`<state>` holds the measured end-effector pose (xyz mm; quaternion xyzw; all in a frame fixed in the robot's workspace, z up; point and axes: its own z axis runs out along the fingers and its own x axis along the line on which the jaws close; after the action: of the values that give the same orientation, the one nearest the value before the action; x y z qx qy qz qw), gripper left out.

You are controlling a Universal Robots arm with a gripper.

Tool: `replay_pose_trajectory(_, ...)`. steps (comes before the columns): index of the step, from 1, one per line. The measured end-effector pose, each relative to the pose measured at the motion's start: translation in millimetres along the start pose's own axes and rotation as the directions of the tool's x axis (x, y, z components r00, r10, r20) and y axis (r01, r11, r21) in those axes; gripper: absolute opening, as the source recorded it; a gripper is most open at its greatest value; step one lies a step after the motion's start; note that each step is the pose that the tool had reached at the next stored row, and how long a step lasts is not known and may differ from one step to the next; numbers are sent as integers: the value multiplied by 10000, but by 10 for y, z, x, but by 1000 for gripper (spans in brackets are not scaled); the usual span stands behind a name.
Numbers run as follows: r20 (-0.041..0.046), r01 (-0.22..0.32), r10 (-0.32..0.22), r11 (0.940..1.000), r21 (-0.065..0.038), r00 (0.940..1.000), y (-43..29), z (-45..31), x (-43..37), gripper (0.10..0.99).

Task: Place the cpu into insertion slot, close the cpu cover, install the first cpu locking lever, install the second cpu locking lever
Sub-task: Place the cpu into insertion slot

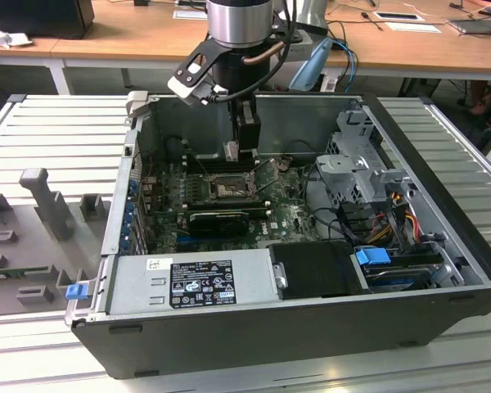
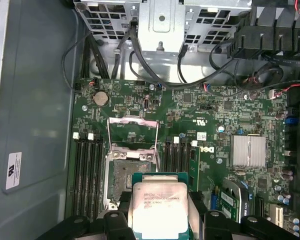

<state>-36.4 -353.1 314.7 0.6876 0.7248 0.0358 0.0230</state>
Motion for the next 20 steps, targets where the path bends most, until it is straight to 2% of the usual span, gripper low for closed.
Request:
replay_pose_trajectory(7,0,0,0,10000,0,10000,-5,53,-1,529)
replay_pose_trajectory(12,3,-35,35,10000,0,10000,-13,152,-2,529)
replay_pose_trajectory(16,50,-612,612,9981,-11,9981,-17,193,-3,529)
replay_pose_trajectory(20,60,-675,675,9977,-11,9977,-21,212,-3,529)
